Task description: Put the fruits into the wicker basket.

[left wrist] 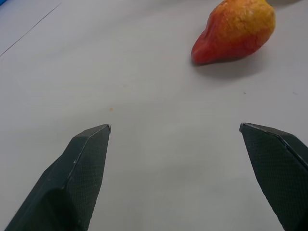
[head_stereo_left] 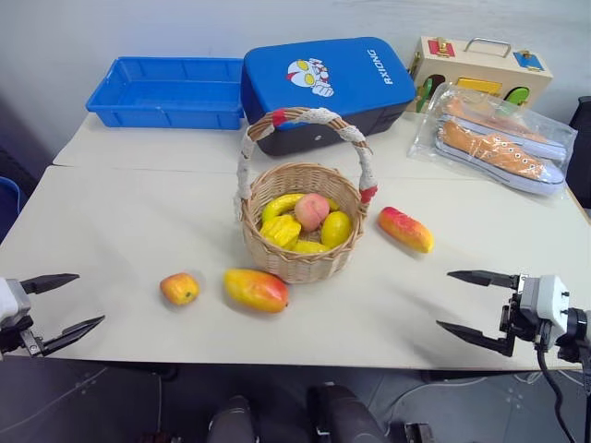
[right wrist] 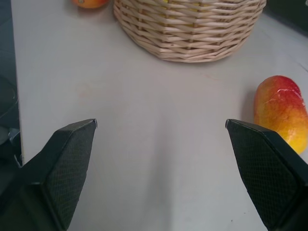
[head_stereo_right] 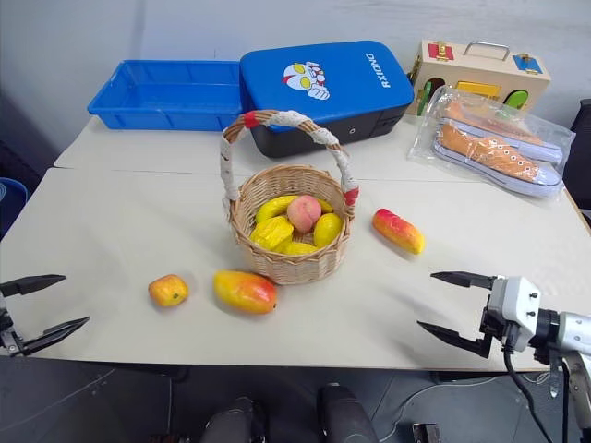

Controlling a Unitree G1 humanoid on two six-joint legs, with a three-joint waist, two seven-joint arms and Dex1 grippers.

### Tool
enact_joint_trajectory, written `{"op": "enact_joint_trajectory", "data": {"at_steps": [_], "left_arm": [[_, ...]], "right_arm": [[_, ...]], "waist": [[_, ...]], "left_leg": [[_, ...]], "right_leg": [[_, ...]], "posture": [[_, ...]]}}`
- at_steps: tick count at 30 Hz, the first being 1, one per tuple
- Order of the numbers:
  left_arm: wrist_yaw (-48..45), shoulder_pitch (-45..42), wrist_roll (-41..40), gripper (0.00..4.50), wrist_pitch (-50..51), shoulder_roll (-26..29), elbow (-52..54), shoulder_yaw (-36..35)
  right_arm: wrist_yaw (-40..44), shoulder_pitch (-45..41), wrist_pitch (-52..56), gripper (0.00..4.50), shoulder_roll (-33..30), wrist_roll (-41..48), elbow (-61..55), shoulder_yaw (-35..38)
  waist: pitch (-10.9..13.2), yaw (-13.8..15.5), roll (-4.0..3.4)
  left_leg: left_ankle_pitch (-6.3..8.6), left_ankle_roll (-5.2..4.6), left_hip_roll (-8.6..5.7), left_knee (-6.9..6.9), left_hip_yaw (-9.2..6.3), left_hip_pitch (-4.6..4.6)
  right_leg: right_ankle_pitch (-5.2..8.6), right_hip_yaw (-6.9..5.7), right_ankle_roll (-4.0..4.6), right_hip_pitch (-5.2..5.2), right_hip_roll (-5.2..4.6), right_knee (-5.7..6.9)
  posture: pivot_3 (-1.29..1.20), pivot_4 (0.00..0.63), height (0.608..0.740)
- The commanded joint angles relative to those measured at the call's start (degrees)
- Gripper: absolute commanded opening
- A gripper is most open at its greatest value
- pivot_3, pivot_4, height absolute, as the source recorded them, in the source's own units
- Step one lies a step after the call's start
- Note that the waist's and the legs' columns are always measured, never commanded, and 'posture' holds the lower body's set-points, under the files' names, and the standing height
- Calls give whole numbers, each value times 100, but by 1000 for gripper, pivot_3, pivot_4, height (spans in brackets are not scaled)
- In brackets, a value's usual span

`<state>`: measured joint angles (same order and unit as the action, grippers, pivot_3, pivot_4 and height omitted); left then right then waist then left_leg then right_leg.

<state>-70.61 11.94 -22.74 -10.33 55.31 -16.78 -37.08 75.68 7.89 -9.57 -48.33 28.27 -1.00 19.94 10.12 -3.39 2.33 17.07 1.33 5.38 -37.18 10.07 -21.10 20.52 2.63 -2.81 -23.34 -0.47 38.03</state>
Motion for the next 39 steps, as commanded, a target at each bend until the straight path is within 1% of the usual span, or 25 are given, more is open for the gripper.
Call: {"op": "enact_joint_trajectory", "data": {"at_steps": [1,2,5,8,10,13,16,19,23,25,29,32,33,34,37,39], "left_arm": [[-208,27,-85,4500,83,187,-85,-46],[-252,24,-79,4500,68,198,-91,-54],[-495,-21,-269,4500,432,274,-48,-43],[-820,-229,-500,4500,754,384,1,46],[-993,-382,-557,4500,998,467,189,243],[-1128,-865,-475,4500,1049,440,580,888],[-1110,-1332,-263,4500,914,311,735,1442],[-1162,-2285,360,4500,441,70,489,2469],[-965,-3351,1098,4500,4,-373,-218,3346],[-1078,-3566,1315,4500,-154,-435,-430,3643],[-1418,-3550,1429,3754,-558,-205,-682,3841],[-1706,-3379,1342,2893,-664,57,-818,3785],[-1733,-3325,1310,2530,-703,92,-852,3766],[-1697,-3312,1242,2340,-761,66,-896,3723],[-1574,-3294,565,2284,29,-113,-440,3443],[-1422,-3281,-210,2284,1053,-116,487,3178]], "right_arm": [[8,18,-42,4469,-9,27,-127,42],[-3,14,-38,4469,-4,26,-129,44],[-60,24,6,4469,30,60,-165,62],[-530,-4,581,4469,205,442,-719,84],[-541,23,725,4469,304,715,-1327,-16],[-611,-19,923,4469,501,1162,-2167,-218],[-741,-88,1064,4469,602,1301,-2502,-308],[-757,-163,1142,4469,625,1295,-2730,-476],[-798,-163,1160,4469,643,1202,-2699,-527],[-863,-115,1157,4469,664,1152,-2707,-506],[-993,-20,1148,4500,684,1116,-2758,-417],[-1043,70,1140,4500,671,1117,-2753,-335],[-1058,96,1133,4500,677,1120,-2746,-319],[-1074,118,1129,4500,684,1124,-2739,-310],[-1133,189,1120,4500,718,1139,-2752,-269],[-1276,243,1182,4500,743,1222,-2823,-132]], "waist": [[0,-15,1],[0,-19,1],[0,-14,1],[-1,-8,1],[0,-3,0],[0,9,0],[-2,33,3],[-3,45,4],[-5,56,7],[-5,33,7],[-5,-45,8],[-5,-73,7],[-5,-77,7],[-5,-74,5],[-5,-33,5],[-5,2,6]], "left_leg": [[0,0,0,-1,1,0],[0,0,1,-1,1,1],[0,1,1,-1,1,1],[0,1,1,-2,0,1],[-1,1,0,-5,-1,0],[-2,4,1,-5,-5,0],[-1,3,-2,-9,-5,-3],[0,1,-3,-15,-3,-6],[-1,1,-4,-28,-3,-8],[0,1,-2,-36,-2,-11],[7,13,17,-38,5,-6],[10,23,31,-53,-2,-4],[10,24,31,-55,-3,-2],[10,24,31,-56,-3,-1],[11,23,29,-62,-4,-4],[13,19,30,-70,-6,-11]], "right_leg": [[0,1,0,0,0,2],[0,0,0,0,1,3],[0,0,1,-1,1,4],[0,-1,1,-1,1,4],[1,-1,1,-2,0,12],[1,-4,1,-3,2,19],[1,-4,1,-2,0,19],[1,-4,1,-3,1,17],[1,-2,0,-4,7,30],[1,-1,-1,-8,10,35],[2,11,-3,-22,24,64],[4,9,-1,-26,36,86],[5,9,1,-25,36,90],[5,9,2,-24,35,90],[6,9,2,-22,33,90],[7,6,1,-22,32,92]], "posture": [[0,150,740],[0,150,740],[0,150,740],[0,150,740],[0,150,740],[0,150,740],[0,150,740],[0,150,740],[0,150,740],[0,150,740],[0,150,740],[0,150,740],[0,150,740],[0,150,740],[0,150,740],[0,150,740]]}}
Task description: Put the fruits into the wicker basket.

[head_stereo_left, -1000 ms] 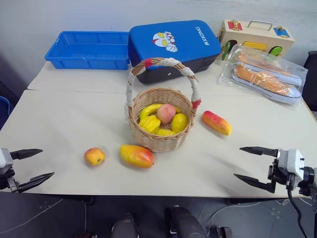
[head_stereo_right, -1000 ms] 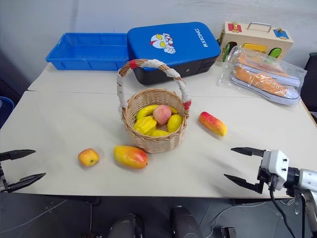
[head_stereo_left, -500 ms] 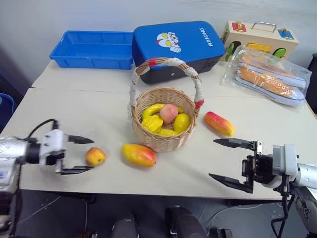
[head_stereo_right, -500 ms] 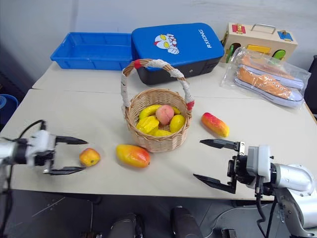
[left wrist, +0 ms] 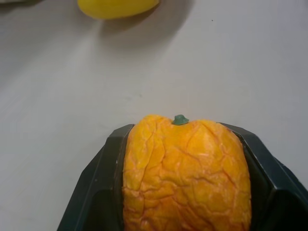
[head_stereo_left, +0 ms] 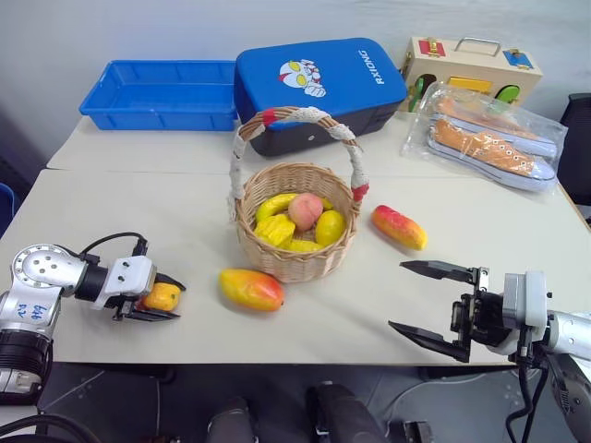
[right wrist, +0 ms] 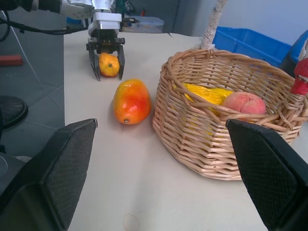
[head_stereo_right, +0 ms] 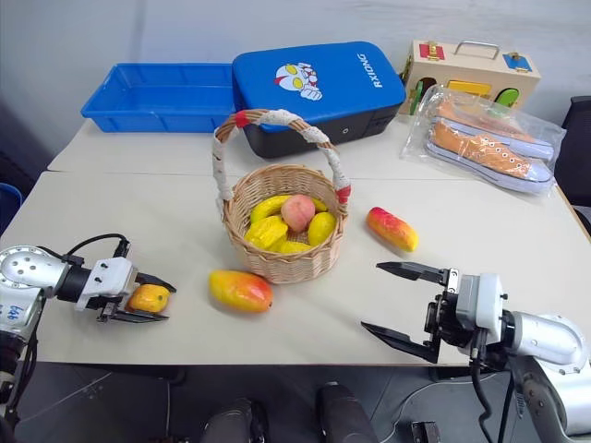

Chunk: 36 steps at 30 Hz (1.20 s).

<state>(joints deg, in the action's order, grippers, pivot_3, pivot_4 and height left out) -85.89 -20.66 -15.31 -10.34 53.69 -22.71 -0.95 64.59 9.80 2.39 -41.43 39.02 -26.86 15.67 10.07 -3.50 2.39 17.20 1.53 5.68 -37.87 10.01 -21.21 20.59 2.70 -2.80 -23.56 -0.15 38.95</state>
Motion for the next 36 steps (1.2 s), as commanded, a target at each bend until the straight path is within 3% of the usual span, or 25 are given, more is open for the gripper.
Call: {"op": "enact_joint_trajectory", "data": {"at_steps": [1,4,7,12,14,20,21,27,31,33,36], "left_arm": [[198,-11,-1279,2284,1543,79,1544,-538],[1082,-337,-1915,2284,2648,-128,2725,-712],[2163,-899,-1858,2284,3149,-748,3302,-485],[3975,-1539,-682,2284,3393,-2190,3628,516],[4273,-1566,-312,2284,3305,-2483,3583,781],[4373,-1641,-32,4182,3063,-2858,3267,961],[4255,-1627,-119,4468,2992,-2838,3297,884],[3153,-1341,-1086,4468,2883,-2062,3445,-132],[1602,-479,-1799,4468,3079,-645,3234,-1172],[1069,-6,-1719,4468,2905,-10,2803,-1540],[551,684,-1274,4468,2200,637,1673,-1980]], "right_arm": [[-248,77,24,4500,65,201,-274,383],[-739,106,221,4500,158,436,-369,735],[-1053,141,270,4500,266,383,-405,885],[-1391,263,254,4500,533,320,-549,840],[-1502,312,225,4500,640,255,-639,758],[-1613,373,183,4500,839,146,-760,628],[-1598,396,153,4500,857,124,-747,623],[-1317,460,13,4500,738,78,-528,784],[-246,684,-458,4500,266,-184,33,991],[384,853,-748,4500,29,-274,396,1036],[501,809,-765,4500,-8,-198,657,1046]], "waist": [[0,30,1],[0,84,1],[-7,113,-12],[-9,186,-14],[-9,164,-14],[-8,122,-16],[-8,124,-16],[-7,90,-17],[-5,11,-21],[-3,12,-23],[-3,33,-24]], "left_leg": [[1,-1,1,-2,-2,-3],[5,-5,-5,-10,-17,-7],[6,-7,-18,-13,-27,1],[7,-10,-31,-19,-29,4],[8,-11,-31,-19,-26,4],[5,10,-12,-17,-23,16],[5,10,-11,-18,-23,16],[6,13,-5,-17,-20,17],[10,21,-2,-13,-19,24],[11,24,1,-9,-15,28],[11,24,0,-10,-23,28]], "right_leg": [[0,-1,0,-1,-1,1],[3,-9,-6,8,-12,4],[8,-8,-14,22,-17,4],[13,6,-23,30,-14,2],[14,18,-26,27,-9,3],[14,75,-24,16,40,14],[14,76,-24,16,42,14],[15,77,-23,15,47,13],[16,75,-21,15,46,18],[25,72,-5,16,48,14],[31,63,4,20,46,10]], "posture": [[0,150,740],[0,150,740],[0,150,740],[0,150,740],[0,150,740],[0,150,740],[0,150,740],[0,150,740],[0,150,740],[0,150,740],[0,150,740]]}}
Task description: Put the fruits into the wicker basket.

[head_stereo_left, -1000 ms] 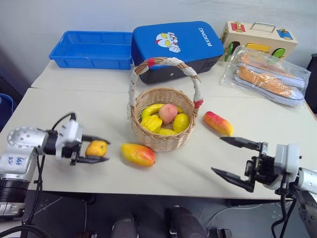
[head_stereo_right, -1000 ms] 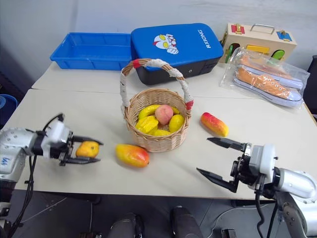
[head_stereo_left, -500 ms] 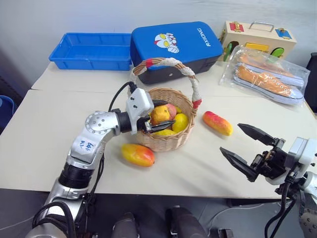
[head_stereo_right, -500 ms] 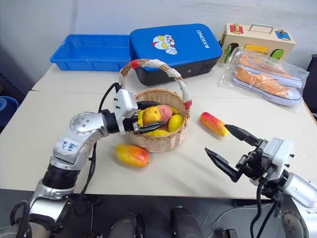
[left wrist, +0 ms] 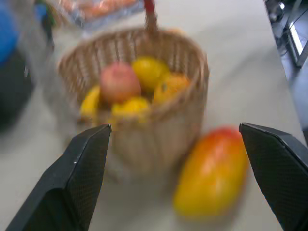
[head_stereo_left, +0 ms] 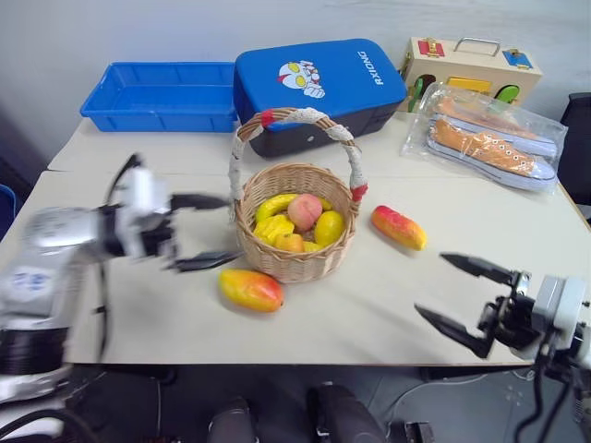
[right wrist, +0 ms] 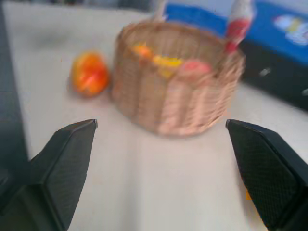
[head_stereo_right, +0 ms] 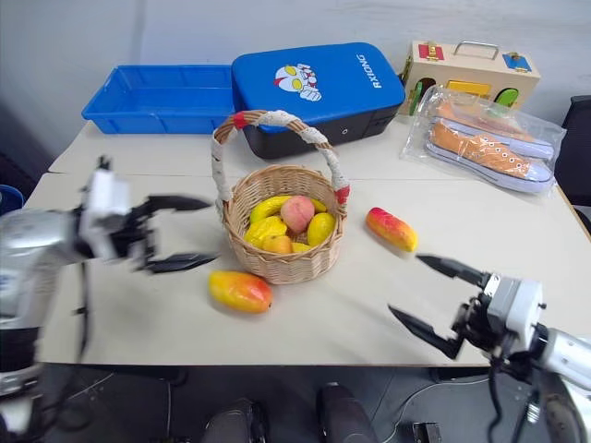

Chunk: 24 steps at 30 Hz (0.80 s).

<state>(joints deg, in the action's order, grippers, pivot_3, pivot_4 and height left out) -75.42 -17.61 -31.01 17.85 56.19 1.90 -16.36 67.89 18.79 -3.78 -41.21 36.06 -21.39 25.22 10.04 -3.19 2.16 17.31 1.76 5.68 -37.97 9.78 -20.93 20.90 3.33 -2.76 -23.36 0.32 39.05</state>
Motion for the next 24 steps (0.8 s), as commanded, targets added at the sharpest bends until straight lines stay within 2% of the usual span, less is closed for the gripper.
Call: {"op": "enact_joint_trajectory", "data": {"at_steps": [1,6,11,14,19,24], "left_arm": [[-581,507,491,4468,-1008,495,-1226,-492],[-769,681,876,4468,-1927,619,-2204,-415],[-604,536,535,4468,-1317,84,-930,182],[-347,106,760,4468,-1119,-369,-402,876],[-288,-426,1469,4468,-1401,-929,-512,1945],[-77,-650,1925,4468,-1421,-1370,-658,2579]], "right_arm": [[148,-120,-87,4500,-20,124,126,76],[-51,-400,161,4500,-29,60,-69,-168],[-803,-1024,997,4500,-121,269,-813,-567],[-1087,-1419,1499,4500,-220,440,-1121,-804],[-1430,-2059,2080,4500,-313,656,-1244,-940],[-1556,-2219,2314,4500,-315,719,-1318,-930]], "waist": [[0,0,0],[-2,13,4],[-4,20,8],[-5,20,8],[-5,-12,8],[-5,-14,8]], "left_leg": [[1,-2,-2,-2,1,1],[6,-10,-5,-1,1,-2],[12,-14,-6,-1,2,-13],[12,-15,-8,-2,0,-16],[13,-13,-7,-7,1,-15],[15,-6,6,-5,7,-16]], "right_leg": [[0,1,1,1,-4,0],[2,-3,5,0,-11,-3],[2,-5,4,-7,-21,-2],[2,-6,3,-8,-22,0],[0,0,0,-7,-12,-2],[0,8,0,-16,1,-1]], "posture": [[0,150,740],[0,150,740],[0,150,740],[0,150,740],[0,150,740],[0,150,740]]}}
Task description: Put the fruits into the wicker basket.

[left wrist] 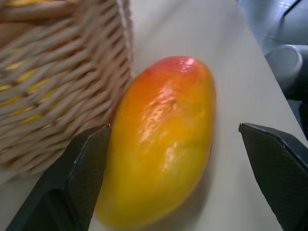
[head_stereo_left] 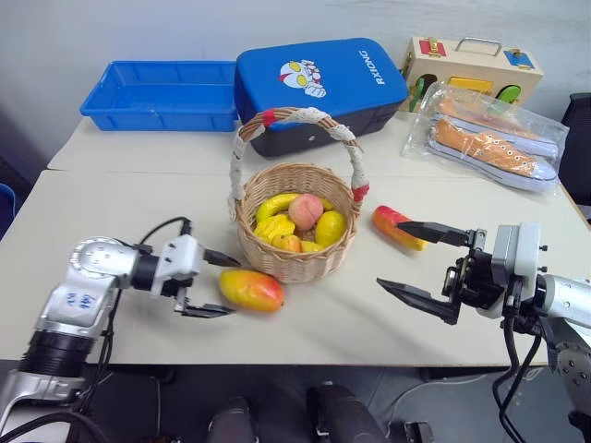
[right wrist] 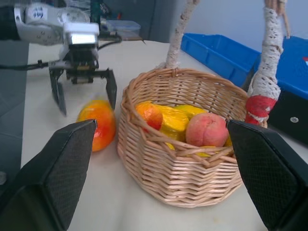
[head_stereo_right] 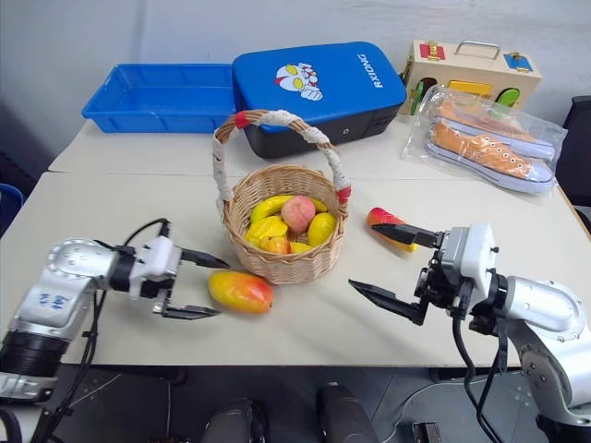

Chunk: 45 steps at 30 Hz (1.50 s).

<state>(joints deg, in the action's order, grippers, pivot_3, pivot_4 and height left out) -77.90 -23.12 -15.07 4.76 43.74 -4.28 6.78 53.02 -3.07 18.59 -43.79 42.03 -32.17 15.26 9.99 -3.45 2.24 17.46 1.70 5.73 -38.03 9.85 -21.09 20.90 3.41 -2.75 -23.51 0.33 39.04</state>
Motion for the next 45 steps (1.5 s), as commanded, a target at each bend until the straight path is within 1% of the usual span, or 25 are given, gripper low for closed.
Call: {"op": "enact_joint_trajectory", "data": {"at_steps": [1,3,6,8,9,11,13,14,16,19,21,22,24,27,29,30,31,32,39,42,43,45], "left_arm": [[215,-113,453,4468,-198,-162,-71,355],[319,-91,570,4468,-223,-255,-81,464],[403,-53,770,3858,-451,-220,-197,513],[292,6,719,3293,-563,-147,-207,482],[287,21,665,3165,-586,-137,-202,433],[-10,98,194,3163,-607,-57,23,201],[-333,166,-521,3163,-462,23,406,-191],[-362,174,-730,3163,-366,58,543,-334],[-41,86,-1158,3163,69,53,931,-697],[1130,-266,-1802,3163,1215,-185,1602,-1188],[1963,-634,-1690,3163,1717,-476,1692,-1176],[2407,-873,-1439,3163,1907,-681,1653,-1029],[2976,-1181,-1072,3163,2170,-962,1583,-773],[3542,-1454,-280,3163,2144,-1240,1360,-231],[3681,-1388,-317,3878,2325,-1386,1438,-214],[3716,-1353,-357,4104,2383,-1439,1478,-242],[3709,-1308,-405,4390,2335,-1489,1519,-288],[3687,-1283,-433,4464,2267,-1505,1532,-338],[3114,-1183,-762,4464,1663,-1269,1365,-888],[1706,-608,-1846,4464,1762,-601,1720,-1634],[1297,-401,-1961,4464,1713,-280,1629,-1825],[853,-166,-1936,4464,1537,196,1229,-2085]], "right_arm": [[-85,-36,100,4500,-52,123,-254,72],[-106,115,105,4500,-33,141,-337,190],[-112,314,78,4500,-9,128,-423,315],[-106,425,27,4500,16,98,-441,361],[-100,481,-8,4500,33,78,-442,379],[-51,663,-133,4500,90,11,-415,438],[20,878,-275,4500,144,-53,-366,513],[48,964,-331,4500,166,-77,-343,549],[122,1190,-462,4500,220,-123,-281,666],[50,1480,-603,4500,389,-103,-202,901],[-63,1545,-640,4500,501,-91,-175,977],[-142,1558,-652,4500,573,-83,-163,1004],[-238,1562,-674,4500,667,-78,-156,1026],[-355,1573,-749,4500,818,-107,-161,1017],[-418,1606,-826,4500,909,-156,-158,1024],[-449,1621,-850,4500,948,-172,-160,1032],[-446,1670,-914,4500,993,-211,-128,1049],[-412,1728,-991,4500,1029,-241,-76,1075],[-23,2144,-1575,4500,1174,-302,491,1439],[627,2824,-2215,4500,1214,-382,1301,2125],[838,2963,-2515,4500,1218,-469,1741,2310],[1181,3023,-3104,4500,1171,-656,2635,2498]], "waist": [[0,15,0],[0,20,0],[0,23,0],[0,14,0],[0,10,0],[0,9,0],[0,14,0],[0,19,0],[0,24,0],[0,57,0],[0,70,0],[0,69,0],[0,71,0],[0,62,0],[1,29,-2],[1,18,-2],[1,15,-2],[1,17,-2],[1,47,-3],[0,25,-9],[1,25,-9],[2,25,-7]], "left_leg": [[0,0,0,-1,-2,-1],[0,0,-2,-2,-1,-2],[0,-1,-2,-3,-3,-4],[0,-1,-2,-3,-2,-1],[0,-1,-1,-3,-2,0],[0,0,-1,-3,-1,1],[0,0,0,-3,-2,-1],[0,0,2,-3,-4,-5],[0,0,1,-3,-5,-4],[0,-2,-5,-10,-20,-6],[1,-6,-8,-12,-26,-5],[2,-8,-13,-14,-30,0],[2,-8,-14,-16,-36,6],[1,-6,-13,-14,-36,6],[-1,-2,-10,-11,-33,8],[-2,1,-8,-8,-30,10],[-4,5,-5,-6,-29,8],[-6,9,-4,-5,-29,7],[-11,15,-7,-5,-31,5],[-11,16,-6,-2,-29,7],[-10,17,-6,10,-27,14],[-7,23,-2,15,-32,16]], "right_leg": [[0,0,0,1,0,0],[0,2,0,1,-2,-2],[0,1,0,1,-3,-2],[0,1,0,3,-4,-2],[0,1,0,4,-3,-1],[0,1,0,3,-3,2],[0,0,0,2,-3,3],[0,-2,0,1,-3,3],[0,-3,0,3,-5,2],[0,-5,-3,14,-7,-1],[-2,-4,-7,23,-8,-7],[-2,-2,-10,29,-8,-8],[-2,-2,-11,40,-5,-9],[-2,0,-11,41,1,-13],[-2,2,-11,40,5,-13],[-2,4,-11,37,6,-10],[-2,4,-11,31,8,-7],[-2,5,-11,25,9,0],[-2,4,-10,21,8,6],[-1,4,-10,22,9,6],[-1,4,-10,21,9,6],[1,-5,-6,21,14,2]], "posture": [[0,150,740],[0,150,740],[0,150,740],[0,150,740],[0,150,740],[0,150,740],[0,150,740],[0,150,740],[0,150,740],[0,150,740],[0,150,740],[0,150,740],[0,150,740],[0,150,740],[0,150,740],[0,150,740],[0,150,740],[0,150,740],[0,150,740],[0,150,740],[0,150,740],[0,150,740]]}}
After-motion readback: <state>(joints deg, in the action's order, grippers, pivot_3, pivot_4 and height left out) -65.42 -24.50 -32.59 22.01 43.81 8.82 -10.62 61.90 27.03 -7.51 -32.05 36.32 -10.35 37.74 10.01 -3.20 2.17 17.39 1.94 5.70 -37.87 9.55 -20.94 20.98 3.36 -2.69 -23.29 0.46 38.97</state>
